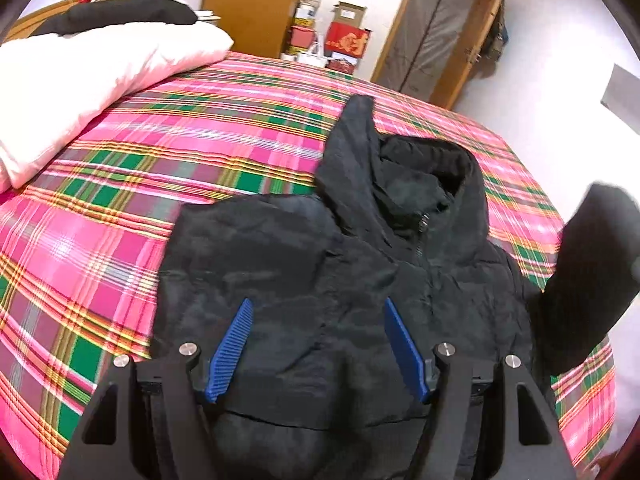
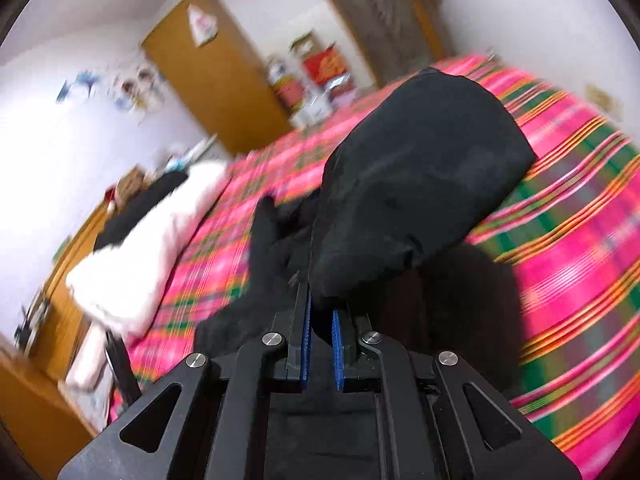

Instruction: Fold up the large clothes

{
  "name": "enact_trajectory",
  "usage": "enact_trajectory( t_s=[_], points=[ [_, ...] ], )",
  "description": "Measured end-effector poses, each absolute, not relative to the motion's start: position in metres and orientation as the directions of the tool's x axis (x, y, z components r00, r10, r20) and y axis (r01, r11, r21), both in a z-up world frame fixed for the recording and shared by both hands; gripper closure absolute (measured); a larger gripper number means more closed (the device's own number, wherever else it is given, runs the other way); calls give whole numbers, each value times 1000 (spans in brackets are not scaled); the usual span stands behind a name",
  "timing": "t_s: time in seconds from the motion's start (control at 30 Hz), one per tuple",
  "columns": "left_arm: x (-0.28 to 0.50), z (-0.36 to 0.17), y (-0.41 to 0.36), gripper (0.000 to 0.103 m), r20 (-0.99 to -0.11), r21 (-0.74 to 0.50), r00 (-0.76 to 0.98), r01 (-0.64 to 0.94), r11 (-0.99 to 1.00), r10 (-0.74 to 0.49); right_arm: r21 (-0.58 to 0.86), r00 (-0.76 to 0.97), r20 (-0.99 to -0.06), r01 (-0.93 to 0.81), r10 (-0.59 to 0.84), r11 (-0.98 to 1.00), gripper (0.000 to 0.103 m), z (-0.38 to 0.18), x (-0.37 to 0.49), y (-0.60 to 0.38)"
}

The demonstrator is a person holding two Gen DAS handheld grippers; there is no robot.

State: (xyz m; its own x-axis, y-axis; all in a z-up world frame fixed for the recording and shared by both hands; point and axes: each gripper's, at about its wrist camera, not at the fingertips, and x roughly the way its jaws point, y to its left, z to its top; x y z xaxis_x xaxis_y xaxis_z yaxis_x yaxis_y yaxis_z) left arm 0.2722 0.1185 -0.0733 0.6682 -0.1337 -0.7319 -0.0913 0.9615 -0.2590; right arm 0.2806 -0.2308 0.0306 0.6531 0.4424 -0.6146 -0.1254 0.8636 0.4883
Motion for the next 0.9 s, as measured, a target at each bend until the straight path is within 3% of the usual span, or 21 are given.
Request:
enact_trajectory(
  t_s=[0.27,0.37,0.47,0.53,0.73,0.9],
  points=[
    [273,-72,143,34,-725,-304,676,-141,942,-133,498,455,-734,-146,505,855,94,-71,310,-147],
    [275,-73,144,34,-725,-315,674,-138,939,-144,500,398,-764,-132,508,856,88,-97,310,-135],
    [276,-73,142,34,-721,-324,676,-131,937,-155,555,397,-729,-136,558,821,69,-99,305,-140],
    [276,-71,142,34,-710,-342,684,-122,932,-171,579,404,-702,-156,587,800,47,-88,298,-145],
    [276,-70,137,34,-667,-454,690,-78,887,-281,555,447,-669,-230,594,799,46,-60,275,-170],
    [288,-86,122,33,-674,-537,623,-45,842,-397,500,516,-693,-159,504,851,46,-59,265,-210]
  ],
)
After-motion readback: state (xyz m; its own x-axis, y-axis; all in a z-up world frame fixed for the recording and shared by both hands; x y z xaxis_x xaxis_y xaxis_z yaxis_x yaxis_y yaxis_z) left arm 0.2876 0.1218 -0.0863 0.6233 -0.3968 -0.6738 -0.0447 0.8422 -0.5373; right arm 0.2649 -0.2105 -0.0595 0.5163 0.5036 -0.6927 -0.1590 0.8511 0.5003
